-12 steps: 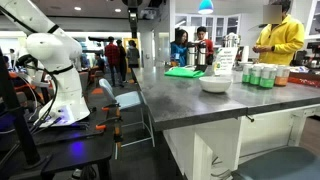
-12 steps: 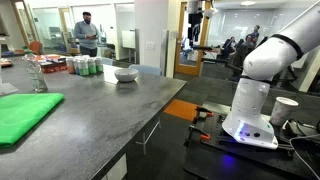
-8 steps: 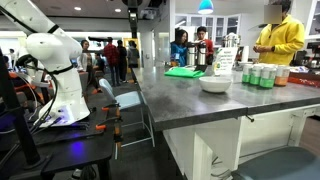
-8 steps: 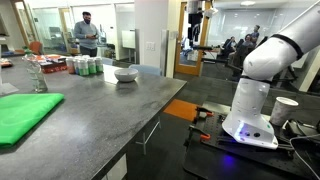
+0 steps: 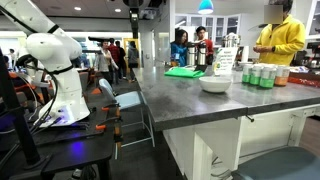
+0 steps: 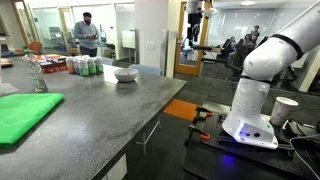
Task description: Slide the bowl forward
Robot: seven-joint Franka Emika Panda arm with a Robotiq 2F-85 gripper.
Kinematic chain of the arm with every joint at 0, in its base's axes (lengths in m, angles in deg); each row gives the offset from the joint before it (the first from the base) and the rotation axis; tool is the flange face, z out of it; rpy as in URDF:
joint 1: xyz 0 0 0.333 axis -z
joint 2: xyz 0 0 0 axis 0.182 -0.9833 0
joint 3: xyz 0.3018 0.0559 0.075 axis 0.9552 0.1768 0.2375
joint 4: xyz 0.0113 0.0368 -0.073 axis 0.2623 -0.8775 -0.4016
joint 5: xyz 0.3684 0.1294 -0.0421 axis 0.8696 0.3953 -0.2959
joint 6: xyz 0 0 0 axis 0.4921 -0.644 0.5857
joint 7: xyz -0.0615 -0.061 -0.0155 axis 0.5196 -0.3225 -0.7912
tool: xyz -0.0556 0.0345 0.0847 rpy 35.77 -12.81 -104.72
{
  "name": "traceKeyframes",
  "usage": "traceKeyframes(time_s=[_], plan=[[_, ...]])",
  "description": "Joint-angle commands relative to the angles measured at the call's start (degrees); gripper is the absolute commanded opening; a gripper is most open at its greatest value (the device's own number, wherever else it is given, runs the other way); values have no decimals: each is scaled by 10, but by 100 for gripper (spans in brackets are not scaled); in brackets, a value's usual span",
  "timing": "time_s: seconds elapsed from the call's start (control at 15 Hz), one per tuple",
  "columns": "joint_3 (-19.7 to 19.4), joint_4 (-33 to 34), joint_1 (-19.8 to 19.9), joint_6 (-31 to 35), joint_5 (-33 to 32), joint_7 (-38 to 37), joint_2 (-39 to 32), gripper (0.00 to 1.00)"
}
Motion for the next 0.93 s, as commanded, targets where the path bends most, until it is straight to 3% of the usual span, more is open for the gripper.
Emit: traceKeyframes(time_s=[0.0, 0.2, 0.47, 0.87], plan=[[-17, 30, -30, 35, 34, 0, -46, 100], [-15, 67, -46, 117, 80, -26, -124, 100], [-25, 136, -66, 213, 200, -10, -264, 100], [-5, 229, -49, 229, 353, 75, -434, 100]])
